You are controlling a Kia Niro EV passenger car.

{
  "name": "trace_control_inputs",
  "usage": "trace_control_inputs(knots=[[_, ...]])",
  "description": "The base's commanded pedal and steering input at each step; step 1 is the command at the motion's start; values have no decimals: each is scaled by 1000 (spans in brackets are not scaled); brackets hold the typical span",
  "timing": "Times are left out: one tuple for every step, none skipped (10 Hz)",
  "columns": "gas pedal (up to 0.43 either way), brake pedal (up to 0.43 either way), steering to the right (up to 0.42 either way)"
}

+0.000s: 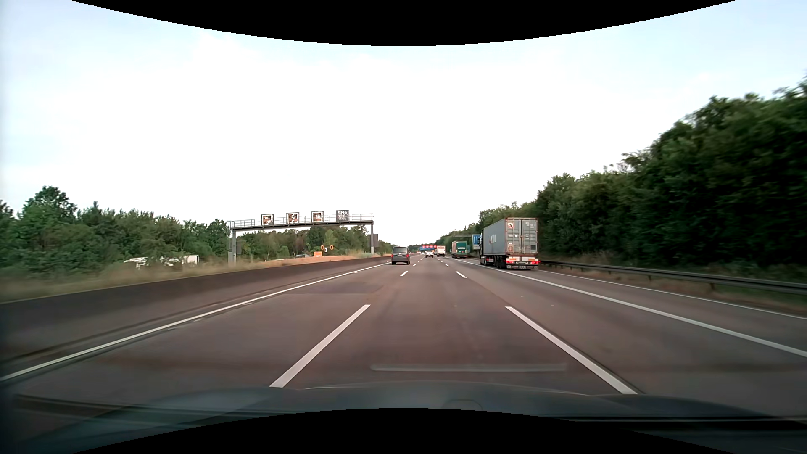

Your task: Follow the waypoints while adhering to traffic rules and regulations

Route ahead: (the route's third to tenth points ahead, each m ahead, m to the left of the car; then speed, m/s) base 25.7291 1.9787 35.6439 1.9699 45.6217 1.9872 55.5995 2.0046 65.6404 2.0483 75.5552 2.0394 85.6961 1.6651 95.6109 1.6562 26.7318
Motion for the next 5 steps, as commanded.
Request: trace_control_inputs(knots=[[189,0,-4],[189,0,-3],[189,0,-3],[189,0,-3],[189,0,-3]])
